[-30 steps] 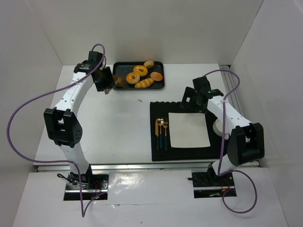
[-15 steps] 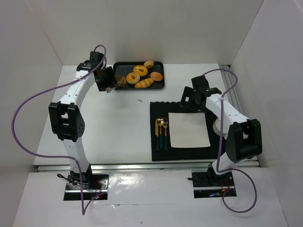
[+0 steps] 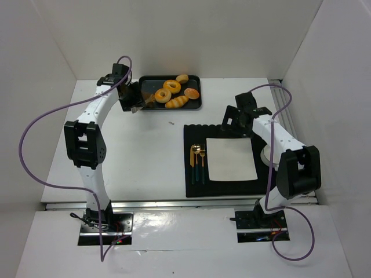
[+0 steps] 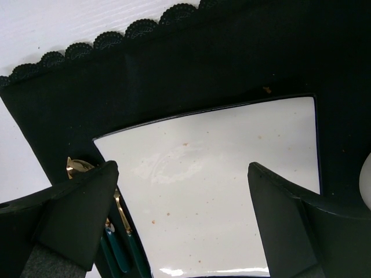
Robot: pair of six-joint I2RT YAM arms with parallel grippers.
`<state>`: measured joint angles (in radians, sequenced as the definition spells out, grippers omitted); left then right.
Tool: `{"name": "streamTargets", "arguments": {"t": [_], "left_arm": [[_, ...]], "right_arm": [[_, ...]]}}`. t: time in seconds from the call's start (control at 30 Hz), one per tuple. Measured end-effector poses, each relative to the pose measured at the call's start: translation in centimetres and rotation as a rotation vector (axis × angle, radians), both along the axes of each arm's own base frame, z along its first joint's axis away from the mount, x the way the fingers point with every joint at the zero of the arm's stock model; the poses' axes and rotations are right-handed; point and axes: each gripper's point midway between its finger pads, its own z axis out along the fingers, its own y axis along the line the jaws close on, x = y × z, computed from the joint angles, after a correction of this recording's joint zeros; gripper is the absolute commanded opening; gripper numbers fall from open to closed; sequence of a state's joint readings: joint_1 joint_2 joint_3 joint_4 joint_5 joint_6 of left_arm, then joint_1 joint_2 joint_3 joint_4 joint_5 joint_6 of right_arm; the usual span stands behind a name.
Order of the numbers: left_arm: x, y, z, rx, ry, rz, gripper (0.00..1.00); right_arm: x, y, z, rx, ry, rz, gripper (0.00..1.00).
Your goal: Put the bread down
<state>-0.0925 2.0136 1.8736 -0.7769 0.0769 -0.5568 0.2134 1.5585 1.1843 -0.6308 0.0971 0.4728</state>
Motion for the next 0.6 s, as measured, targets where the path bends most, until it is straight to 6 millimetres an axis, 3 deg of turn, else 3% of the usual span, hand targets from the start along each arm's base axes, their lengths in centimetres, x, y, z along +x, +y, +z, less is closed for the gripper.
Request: {"name": "streamTargets", "arguments": {"t": [0.17,0.33,0.5,0.6], "left_arm": [[0.5,0.0,-0.8,0.000,0.012,0.000,0.58],[1.0,-0.1,-0.8,-0.001,0.007,-0.001,0.37],[1.1,-0.4,0.0,-0.005,-0.009,-0.008,0.33],[0.9,-0.7,1.8,-0.006,-0.046,-0.025,0.30]], "right_arm": [[-0.2,-0.1,-0.4,-0.002,0.009,-0.001,1.00],[-0.5,-0.1,-0.8,-0.004,0.020,-0.001,1.00],[-0.5,-0.1,-0.8,-0.004,0.021,-0.001,1.00],[-0.5,-0.2,-0.5,-0.007,0.019,-0.003,1.00]]}}
